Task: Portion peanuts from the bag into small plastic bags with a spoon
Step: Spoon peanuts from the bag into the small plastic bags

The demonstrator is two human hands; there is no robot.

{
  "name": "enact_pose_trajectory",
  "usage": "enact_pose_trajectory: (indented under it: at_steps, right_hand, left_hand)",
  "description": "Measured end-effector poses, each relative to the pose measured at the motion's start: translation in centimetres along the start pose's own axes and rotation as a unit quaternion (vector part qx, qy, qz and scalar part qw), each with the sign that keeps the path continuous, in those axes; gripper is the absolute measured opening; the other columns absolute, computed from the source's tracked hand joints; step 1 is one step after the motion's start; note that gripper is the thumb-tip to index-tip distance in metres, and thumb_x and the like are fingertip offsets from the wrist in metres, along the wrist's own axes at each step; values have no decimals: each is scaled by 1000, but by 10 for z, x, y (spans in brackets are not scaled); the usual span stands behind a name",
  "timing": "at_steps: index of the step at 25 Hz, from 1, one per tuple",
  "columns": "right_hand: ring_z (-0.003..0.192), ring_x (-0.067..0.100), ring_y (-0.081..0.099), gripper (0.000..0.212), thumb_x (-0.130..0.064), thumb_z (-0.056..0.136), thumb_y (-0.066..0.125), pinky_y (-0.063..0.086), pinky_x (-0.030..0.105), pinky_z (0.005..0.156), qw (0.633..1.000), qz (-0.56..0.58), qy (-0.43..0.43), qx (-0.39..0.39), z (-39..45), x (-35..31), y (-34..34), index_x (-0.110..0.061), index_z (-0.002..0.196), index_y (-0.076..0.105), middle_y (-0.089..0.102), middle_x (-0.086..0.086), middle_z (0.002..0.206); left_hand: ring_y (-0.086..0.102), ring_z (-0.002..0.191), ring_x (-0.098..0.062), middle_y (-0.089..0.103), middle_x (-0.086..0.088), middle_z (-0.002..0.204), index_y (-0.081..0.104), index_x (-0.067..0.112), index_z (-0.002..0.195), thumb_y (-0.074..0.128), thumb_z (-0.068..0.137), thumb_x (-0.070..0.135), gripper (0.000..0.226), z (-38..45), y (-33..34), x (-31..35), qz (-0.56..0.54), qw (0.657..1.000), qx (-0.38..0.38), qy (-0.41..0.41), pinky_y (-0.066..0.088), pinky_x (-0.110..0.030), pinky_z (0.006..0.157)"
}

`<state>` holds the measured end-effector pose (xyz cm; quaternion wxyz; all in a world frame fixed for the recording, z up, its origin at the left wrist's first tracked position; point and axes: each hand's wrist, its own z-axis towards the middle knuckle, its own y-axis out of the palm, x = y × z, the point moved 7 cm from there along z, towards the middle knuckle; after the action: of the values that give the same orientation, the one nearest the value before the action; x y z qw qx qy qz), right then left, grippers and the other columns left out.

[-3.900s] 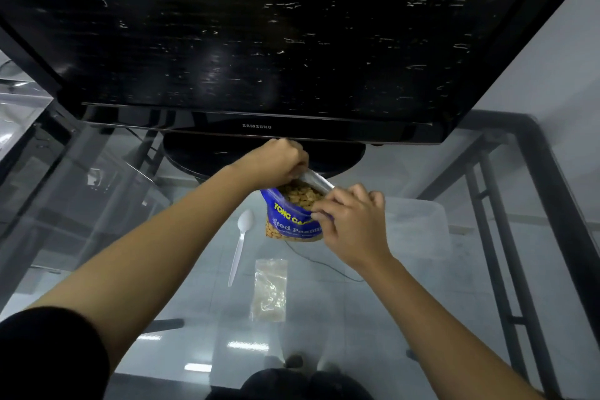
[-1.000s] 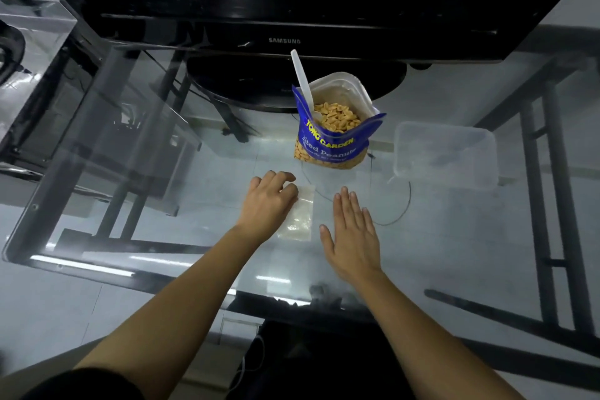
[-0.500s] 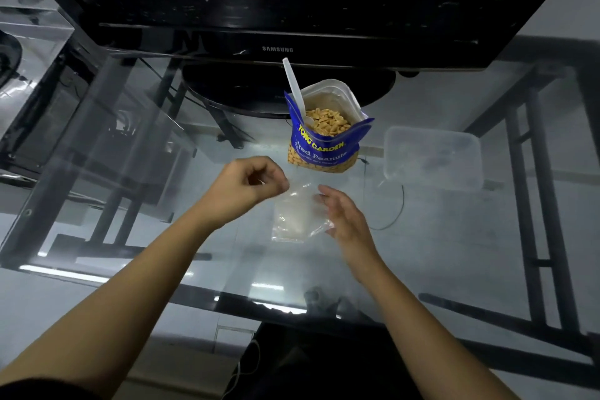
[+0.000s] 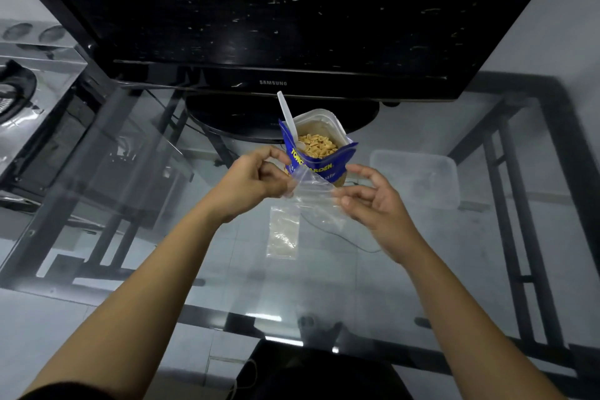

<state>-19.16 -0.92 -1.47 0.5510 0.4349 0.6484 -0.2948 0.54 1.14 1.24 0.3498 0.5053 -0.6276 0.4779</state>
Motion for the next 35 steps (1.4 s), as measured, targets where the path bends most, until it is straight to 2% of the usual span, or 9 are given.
enact_pose_trajectory:
  at_steps: [5, 11, 15, 20, 23, 28, 30, 33, 35]
  right_hand:
    - [91, 6, 65, 53, -13, 75, 75, 52, 25, 81, 994, -103, -19, 16, 2, -9, -1, -36, 116, 50, 67, -4, 102]
    - [104, 16, 64, 60, 2, 78, 65, 54, 21, 79, 993, 94, 72, -15, 10, -6, -6, -30, 125, 46, 67, 4, 113]
    - [119, 4, 45, 52, -16, 85, 63, 36, 10, 91, 962, -212, -78, 152, 14, -39, -20, -23, 132, 42, 50, -5, 133]
    - [122, 11, 43, 88, -60, 63, 73, 33, 25, 102, 868, -457, -184, 63, 25, -56, 26, -22, 136, 40, 49, -7, 136]
    - [109, 16, 56, 75, -53, 64, 77, 43, 33, 95, 869, -437, -208, 106, 33, -55, 24, -20, 126, 52, 61, -5, 122]
    - [89, 4, 57, 59, -53, 67, 67, 46, 16, 78, 893, -350, -251, 132, 37, -56, 20, -18, 114, 62, 65, -6, 104]
    - [85, 1, 57, 54, -48, 67, 72, 46, 13, 75, 906, -317, -242, 145, 42, -52, 15, -19, 112, 63, 64, -9, 99]
    - [84, -1, 57, 52, -47, 67, 73, 42, 7, 72, 925, -267, -202, 182, 50, -44, -2, -19, 109, 64, 62, -11, 97]
    - [88, -1, 57, 49, -44, 69, 76, 41, 5, 72, 937, -248, -155, 189, 58, -35, -10, -20, 110, 63, 65, -8, 101]
  left_hand:
    - [61, 62, -3, 68, 7, 61, 71, 24, 81, 68, 82, 11, 13, 1, -4, 17, 87, 996, 14, 24, 50, -13, 63]
    - [61, 55, 1, 69, -2, 66, 71, 18, 78, 68, 82, 12, 8, 4, -8, 20, 116, 989, 87, 21, 43, -5, 56]
    - [63, 60, -6, 73, -10, 73, 75, 13, 80, 68, 79, 11, 7, 10, -11, 26, 137, 983, 118, 26, 52, -18, 68]
    - [61, 57, -4, 71, 6, 67, 75, 12, 78, 67, 77, 4, 11, 22, -4, 32, 77, 993, 82, 24, 50, -19, 64]
    - [60, 53, -2, 70, -2, 67, 74, 13, 77, 66, 78, 1, 15, 27, -1, 37, 52, 996, 71, 22, 49, -13, 59]
    - [59, 55, -2, 69, -2, 69, 73, 14, 79, 65, 80, 5, 12, 35, 1, 38, 31, 998, 39, 28, 49, -13, 59]
    - [58, 61, -7, 66, 2, 69, 70, 18, 85, 65, 83, 22, 7, 42, -10, 35, 9, 993, 103, 49, 49, -19, 59]
    - [60, 72, -18, 60, 1, 74, 61, 20, 104, 67, 77, 47, 39, 58, -46, 16, 25, 959, 283, -4, 54, -41, 67]
    - [61, 74, -16, 62, -1, 77, 60, 16, 111, 65, 81, 44, 41, 76, -46, 16, 79, 964, 252, -20, 53, -41, 66]
